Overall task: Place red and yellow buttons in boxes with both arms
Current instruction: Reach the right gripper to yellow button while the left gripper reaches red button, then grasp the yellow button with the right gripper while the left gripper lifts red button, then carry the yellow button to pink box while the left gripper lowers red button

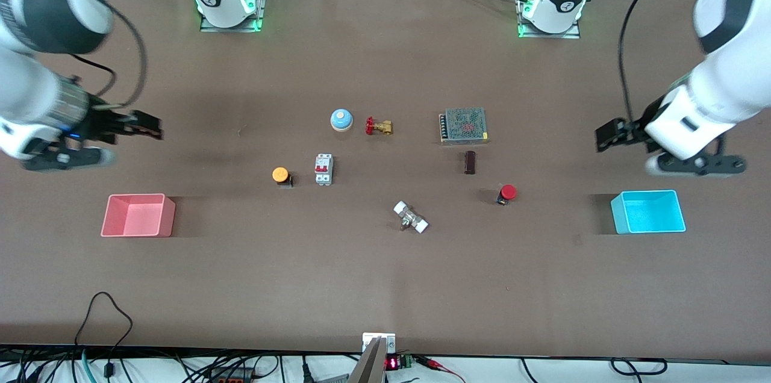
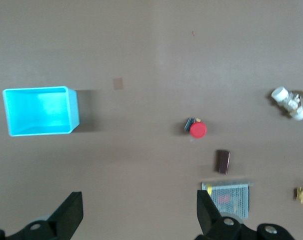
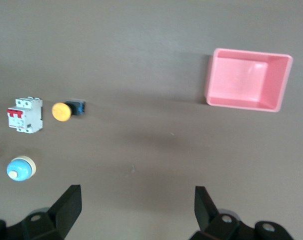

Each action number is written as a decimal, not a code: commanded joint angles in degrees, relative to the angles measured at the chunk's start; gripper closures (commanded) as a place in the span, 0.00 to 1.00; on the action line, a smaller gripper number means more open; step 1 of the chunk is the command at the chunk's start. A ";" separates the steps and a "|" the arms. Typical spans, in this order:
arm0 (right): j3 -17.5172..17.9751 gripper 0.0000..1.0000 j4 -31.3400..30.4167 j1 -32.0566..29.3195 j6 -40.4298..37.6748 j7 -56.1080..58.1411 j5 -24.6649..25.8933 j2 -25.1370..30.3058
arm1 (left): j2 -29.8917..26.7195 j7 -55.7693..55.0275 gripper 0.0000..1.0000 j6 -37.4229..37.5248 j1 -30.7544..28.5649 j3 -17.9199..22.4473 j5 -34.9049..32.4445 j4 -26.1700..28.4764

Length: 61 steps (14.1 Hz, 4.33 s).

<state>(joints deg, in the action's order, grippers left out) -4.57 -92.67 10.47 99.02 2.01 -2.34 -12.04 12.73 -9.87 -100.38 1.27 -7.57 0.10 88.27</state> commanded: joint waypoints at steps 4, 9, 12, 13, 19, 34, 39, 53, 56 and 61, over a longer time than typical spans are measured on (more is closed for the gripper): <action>-0.18 0.00 -0.41 8.58 6.09 -6.73 -0.65 -6.67 | 5.70 -5.51 0.00 -13.43 -0.22 -4.29 0.43 7.35; -0.18 0.00 -0.41 10.96 10.93 -11.22 -0.82 -11.95 | 12.04 -10.34 0.00 -23.77 2.33 -4.38 0.43 10.68; -0.18 0.00 -0.41 13.78 13.82 -15.10 -0.74 -14.67 | 14.33 -12.02 0.00 -31.18 3.65 -4.30 0.25 14.82; -0.18 0.00 -0.32 14.48 14.35 -17.02 -0.74 -15.81 | 15.12 -11.93 0.00 -32.15 4.09 -4.21 -0.01 15.61; -0.26 0.00 -0.32 17.82 19.10 -21.26 -0.47 -20.65 | 18.11 -11.93 0.05 -33.21 5.23 -3.94 -0.80 17.29; -0.27 0.00 -1.73 17.56 23.59 -20.38 -0.56 -26.46 | 19.43 -11.93 0.50 -35.85 5.23 -3.50 -1.59 16.85; -0.27 0.00 -2.52 17.56 23.50 -20.38 -0.47 -26.46 | 19.00 -11.49 0.67 -35.85 4.44 -3.42 -1.59 16.32; -0.35 0.86 -0.42 17.30 23.24 -18.80 -0.56 -26.19 | 14.95 3.60 0.71 -17.13 -9.69 -2.89 -1.94 4.89; -1.05 0.86 1.87 16.69 22.80 -18.89 -0.47 -24.19 | 15.21 7.57 0.71 -17.13 -13.82 -2.89 -1.94 4.89; -10.89 0.86 3.02 15.11 22.45 -16.61 -0.04 -20.75 | 15.56 17.50 0.71 -17.74 -20.25 -2.80 -2.03 4.81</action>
<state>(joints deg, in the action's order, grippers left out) -12.66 -89.25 26.57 122.36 -16.75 -2.36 -34.27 28.50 3.97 -118.38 -17.00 -9.75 -1.02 93.17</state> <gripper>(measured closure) 0.577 0.581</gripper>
